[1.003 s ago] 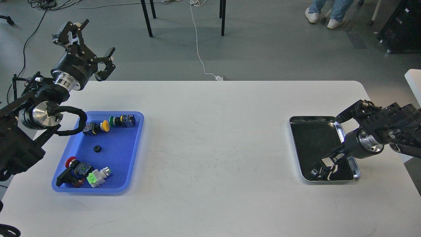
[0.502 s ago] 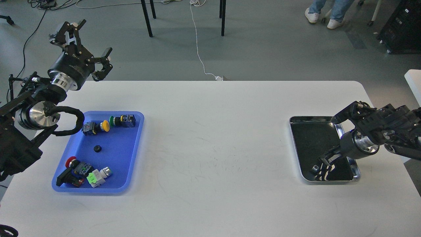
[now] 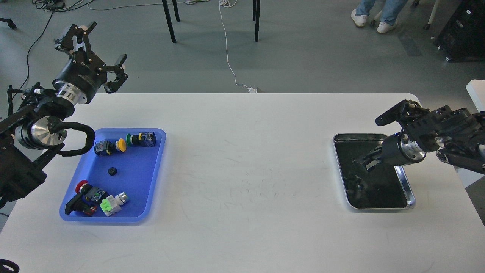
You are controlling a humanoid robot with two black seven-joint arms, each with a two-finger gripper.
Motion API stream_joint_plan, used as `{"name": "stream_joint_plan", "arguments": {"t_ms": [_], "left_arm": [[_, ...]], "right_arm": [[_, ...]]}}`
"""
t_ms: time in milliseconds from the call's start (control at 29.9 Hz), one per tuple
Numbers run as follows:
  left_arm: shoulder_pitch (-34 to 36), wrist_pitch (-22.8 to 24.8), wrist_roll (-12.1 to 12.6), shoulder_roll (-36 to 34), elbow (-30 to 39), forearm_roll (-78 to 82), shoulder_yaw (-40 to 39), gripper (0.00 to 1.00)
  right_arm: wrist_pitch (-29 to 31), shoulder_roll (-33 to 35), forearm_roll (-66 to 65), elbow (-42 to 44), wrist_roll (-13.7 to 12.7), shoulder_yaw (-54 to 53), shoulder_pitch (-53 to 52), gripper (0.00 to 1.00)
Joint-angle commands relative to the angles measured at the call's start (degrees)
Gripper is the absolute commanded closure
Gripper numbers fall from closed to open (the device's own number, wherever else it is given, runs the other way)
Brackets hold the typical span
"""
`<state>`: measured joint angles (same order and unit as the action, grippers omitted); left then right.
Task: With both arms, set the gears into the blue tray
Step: 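Carry the second black piece toward the table center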
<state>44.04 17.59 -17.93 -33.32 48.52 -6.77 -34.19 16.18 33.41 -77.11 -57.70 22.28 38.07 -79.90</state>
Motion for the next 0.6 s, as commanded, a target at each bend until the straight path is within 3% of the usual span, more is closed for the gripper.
{"name": "stream_joint_plan", "arguments": {"t_ms": [0,167,568], "left_arm": [[0.08,-0.02,0.00,0.01,0.00,0.09,0.00,0.02],[0.08,-0.02,0.00,0.01,0.09,0.09,0.00,0.02],[0.00,-0.02,0.00,-1.93,0.09,0.18,0.09,0.02]], "right_arm": [[-0.27,-2.46,5.89,-2.59,0.13,-1.24,-2.36,0.81],[-0.62,-10.45,20.58,-3.21,0.04,-2.56,-2.37,0.81],[-5.45,-26.98,23.58,3.37,0.04,-2.83,2.29,0.81]]}}
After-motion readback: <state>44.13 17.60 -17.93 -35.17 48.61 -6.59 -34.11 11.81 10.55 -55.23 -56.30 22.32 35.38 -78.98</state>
